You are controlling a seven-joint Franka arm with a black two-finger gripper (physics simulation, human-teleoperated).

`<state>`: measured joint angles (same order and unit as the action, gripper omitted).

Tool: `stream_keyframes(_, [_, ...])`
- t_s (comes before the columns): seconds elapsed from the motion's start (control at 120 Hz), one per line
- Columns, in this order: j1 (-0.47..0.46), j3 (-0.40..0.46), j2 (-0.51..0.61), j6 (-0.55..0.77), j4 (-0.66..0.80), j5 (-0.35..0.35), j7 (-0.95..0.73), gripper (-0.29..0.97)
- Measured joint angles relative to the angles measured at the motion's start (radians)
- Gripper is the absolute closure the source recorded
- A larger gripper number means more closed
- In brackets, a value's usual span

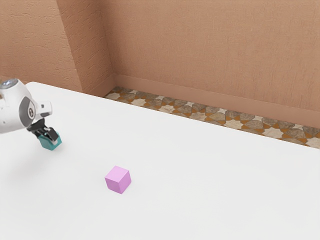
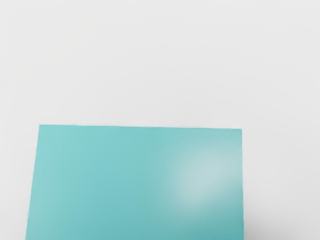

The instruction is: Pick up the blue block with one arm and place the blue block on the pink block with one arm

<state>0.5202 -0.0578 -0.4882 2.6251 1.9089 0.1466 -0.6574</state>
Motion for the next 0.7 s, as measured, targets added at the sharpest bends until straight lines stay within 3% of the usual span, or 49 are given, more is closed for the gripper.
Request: stream_keyframes(0.7, [0.001, 0.007, -0.059, -0.002, -0.048, 0.019, 0.009, 0.0])
